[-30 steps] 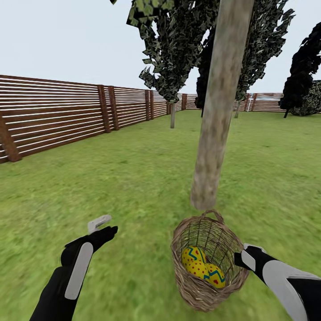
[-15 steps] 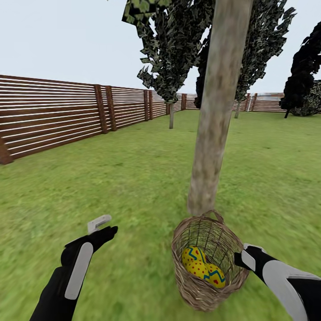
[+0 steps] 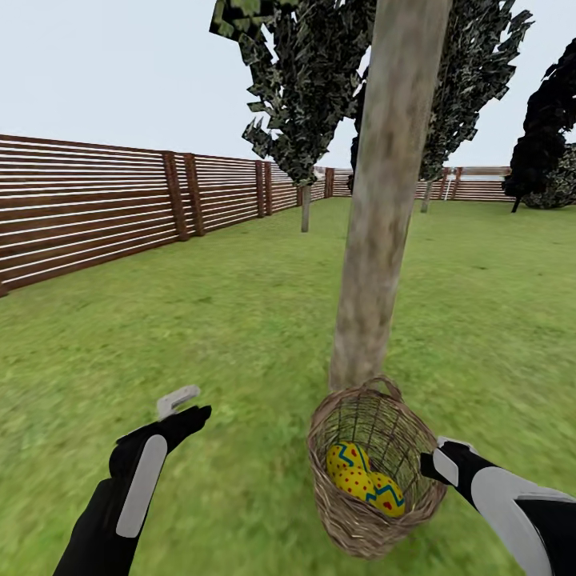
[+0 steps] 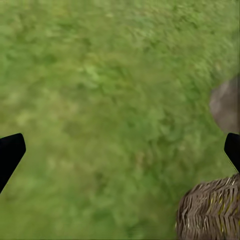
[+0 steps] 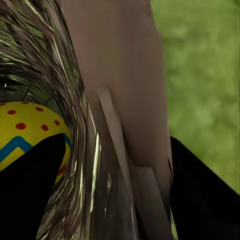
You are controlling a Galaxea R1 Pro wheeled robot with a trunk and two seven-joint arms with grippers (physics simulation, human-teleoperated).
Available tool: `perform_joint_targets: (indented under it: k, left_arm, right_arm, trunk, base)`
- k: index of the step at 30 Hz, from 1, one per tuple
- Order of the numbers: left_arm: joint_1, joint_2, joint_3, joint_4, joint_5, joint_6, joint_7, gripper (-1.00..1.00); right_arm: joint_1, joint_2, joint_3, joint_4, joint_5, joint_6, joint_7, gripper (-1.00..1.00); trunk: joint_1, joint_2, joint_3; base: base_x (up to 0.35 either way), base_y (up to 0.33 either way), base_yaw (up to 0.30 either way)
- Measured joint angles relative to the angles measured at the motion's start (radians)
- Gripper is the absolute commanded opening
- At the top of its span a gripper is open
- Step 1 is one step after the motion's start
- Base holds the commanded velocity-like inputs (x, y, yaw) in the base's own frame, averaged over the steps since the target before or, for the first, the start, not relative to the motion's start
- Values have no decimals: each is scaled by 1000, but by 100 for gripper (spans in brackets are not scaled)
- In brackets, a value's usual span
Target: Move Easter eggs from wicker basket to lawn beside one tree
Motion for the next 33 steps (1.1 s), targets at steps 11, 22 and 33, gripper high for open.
perform_joint_targets:
  k: [11, 22, 33]
  left_arm:
    - [0, 0, 0, 0, 0, 0, 0, 100]
    - [0, 0, 6, 0, 41, 2, 0, 100]
    - [0, 0, 6, 0, 43, 3, 0, 100]
  right_arm:
    - [0, 0, 1, 1, -1, 0, -1, -100]
    - [0, 0, 0, 2, 0, 0, -1, -100]
    - [0, 0, 0, 2, -1, 0, -1, -100]
  trunk:
    - [0, 0, 0]
    - [20, -35, -16]
    - [52, -92, -52]
  base:
    - [294, -173, 0]
    - [26, -19, 0]
    - [0, 0, 0]
